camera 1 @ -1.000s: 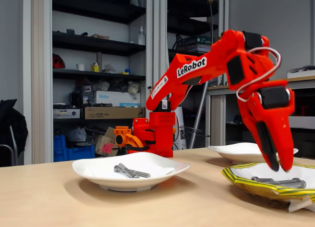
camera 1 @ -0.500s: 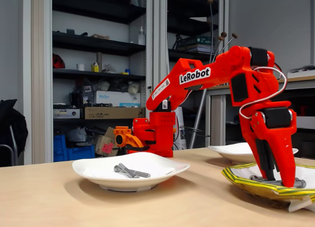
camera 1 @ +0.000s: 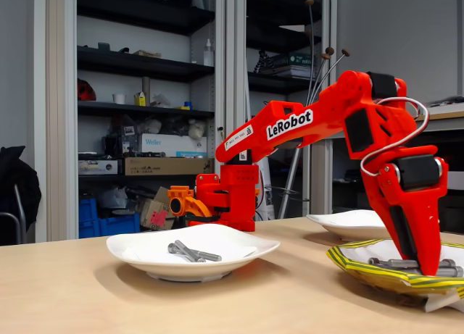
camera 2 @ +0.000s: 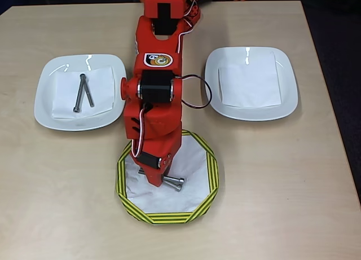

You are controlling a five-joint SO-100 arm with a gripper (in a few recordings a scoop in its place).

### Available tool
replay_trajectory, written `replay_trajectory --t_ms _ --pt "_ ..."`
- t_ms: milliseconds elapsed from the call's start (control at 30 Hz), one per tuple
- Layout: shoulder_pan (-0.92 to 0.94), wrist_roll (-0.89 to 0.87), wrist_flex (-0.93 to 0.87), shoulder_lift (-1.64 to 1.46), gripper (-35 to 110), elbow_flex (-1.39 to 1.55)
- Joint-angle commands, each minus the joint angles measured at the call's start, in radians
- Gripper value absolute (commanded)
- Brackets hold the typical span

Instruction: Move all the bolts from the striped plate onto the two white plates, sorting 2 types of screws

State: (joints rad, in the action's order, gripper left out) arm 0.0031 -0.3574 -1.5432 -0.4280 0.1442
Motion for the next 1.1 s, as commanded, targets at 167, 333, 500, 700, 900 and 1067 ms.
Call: replay_trajectory --t_ms 167,333,500,700,900,1067 --pt "0.005 -0.031 -0.052 -0.097 0 -0.032" --pt "0.021 -0.026 -0.057 -0.15 0 -0.014" --pt "0.061 0.002 -0.052 -0.284 0 0.084" --pt "0.153 0.017 -0.035 -0.54 0 0.38" --pt "0.344 0.014 -0.051 -0.738 0 0.676" --pt "0.515 0.063 -0.046 -0.877 0 0.962"
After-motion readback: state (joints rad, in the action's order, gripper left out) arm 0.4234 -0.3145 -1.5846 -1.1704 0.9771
